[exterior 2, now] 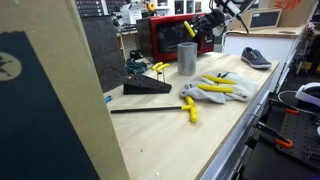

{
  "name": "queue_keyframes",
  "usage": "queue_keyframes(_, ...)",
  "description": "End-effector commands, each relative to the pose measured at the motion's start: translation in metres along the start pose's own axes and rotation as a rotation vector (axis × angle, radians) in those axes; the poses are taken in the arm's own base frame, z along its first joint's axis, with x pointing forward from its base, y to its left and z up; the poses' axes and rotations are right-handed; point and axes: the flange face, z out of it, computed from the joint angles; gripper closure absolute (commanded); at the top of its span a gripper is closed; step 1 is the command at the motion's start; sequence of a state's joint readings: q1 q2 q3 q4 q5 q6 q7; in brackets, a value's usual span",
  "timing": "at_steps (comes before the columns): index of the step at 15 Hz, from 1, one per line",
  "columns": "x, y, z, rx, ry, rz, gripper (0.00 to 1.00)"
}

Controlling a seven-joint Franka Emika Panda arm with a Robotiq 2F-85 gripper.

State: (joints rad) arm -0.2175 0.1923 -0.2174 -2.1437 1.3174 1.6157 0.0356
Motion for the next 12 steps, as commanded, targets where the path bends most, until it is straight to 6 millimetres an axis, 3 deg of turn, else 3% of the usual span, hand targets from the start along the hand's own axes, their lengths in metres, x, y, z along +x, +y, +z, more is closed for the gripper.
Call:
queue_keyframes(1, 0.013, -0.007, -0.004, 0.060, -0.070, 0.001, 0.98)
queue_keyframes(5, 0.022, -0.005, -0.009, 0.094, -0.114, 0.008, 0.98)
queue_keyframes(12, 0.028, 0.000, 0.002, 0.118, -0.202, 0.010, 0.98)
